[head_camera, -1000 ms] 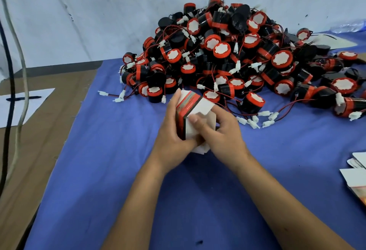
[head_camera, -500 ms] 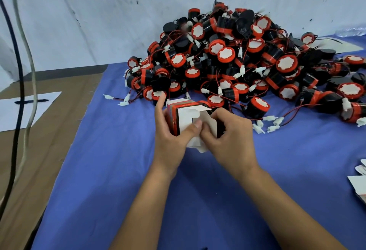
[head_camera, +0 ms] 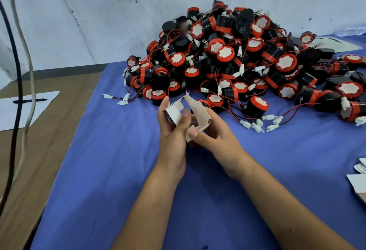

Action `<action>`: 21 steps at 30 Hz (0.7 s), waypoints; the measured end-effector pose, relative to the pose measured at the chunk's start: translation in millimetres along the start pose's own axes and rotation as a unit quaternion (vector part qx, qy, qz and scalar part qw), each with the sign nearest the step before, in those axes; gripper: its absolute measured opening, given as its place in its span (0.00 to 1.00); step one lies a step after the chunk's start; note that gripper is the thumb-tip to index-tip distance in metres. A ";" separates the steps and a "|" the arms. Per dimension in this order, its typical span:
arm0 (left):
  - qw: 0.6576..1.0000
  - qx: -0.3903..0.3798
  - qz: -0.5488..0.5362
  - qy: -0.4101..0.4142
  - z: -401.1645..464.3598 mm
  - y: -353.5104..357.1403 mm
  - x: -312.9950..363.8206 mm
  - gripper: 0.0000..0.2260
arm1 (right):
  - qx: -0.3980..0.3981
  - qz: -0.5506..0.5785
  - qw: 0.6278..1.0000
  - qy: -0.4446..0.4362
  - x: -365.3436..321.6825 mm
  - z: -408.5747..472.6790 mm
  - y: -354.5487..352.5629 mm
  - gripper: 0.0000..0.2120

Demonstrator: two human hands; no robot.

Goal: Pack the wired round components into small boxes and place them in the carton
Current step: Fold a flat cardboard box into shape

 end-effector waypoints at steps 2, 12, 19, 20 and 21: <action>1.000 -0.019 0.005 0.001 -1.1 7.3 3.6 0.27 | 0.014 0.022 1.000 0.008 3.2 0.3 -5.0 0.33; 0.999 -0.038 -0.031 -0.023 -2.6 6.1 4.5 0.46 | -0.126 0.181 0.975 -0.040 -4.9 2.1 7.9 0.52; 0.997 -0.071 0.012 -0.028 0.4 11.8 -0.5 0.29 | 0.008 0.161 0.986 -0.043 2.0 0.7 -20.6 0.21; 0.997 -0.063 0.021 -0.028 0.6 9.5 -0.3 0.26 | 0.019 0.133 0.990 -0.040 2.0 0.1 -23.8 0.21; 0.998 -0.051 0.028 -0.027 0.9 6.3 0.1 0.25 | 0.024 0.097 0.994 -0.035 1.4 -0.1 -25.2 0.21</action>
Point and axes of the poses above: each hand's wrist, its own z-axis towards the middle knuckle, its own y-axis out of the palm, x = y × z, the point moved 10 cm from there along z, towards the middle knuckle, and after that the axes turned 14 degrees about -x, right-handed, at the moved point
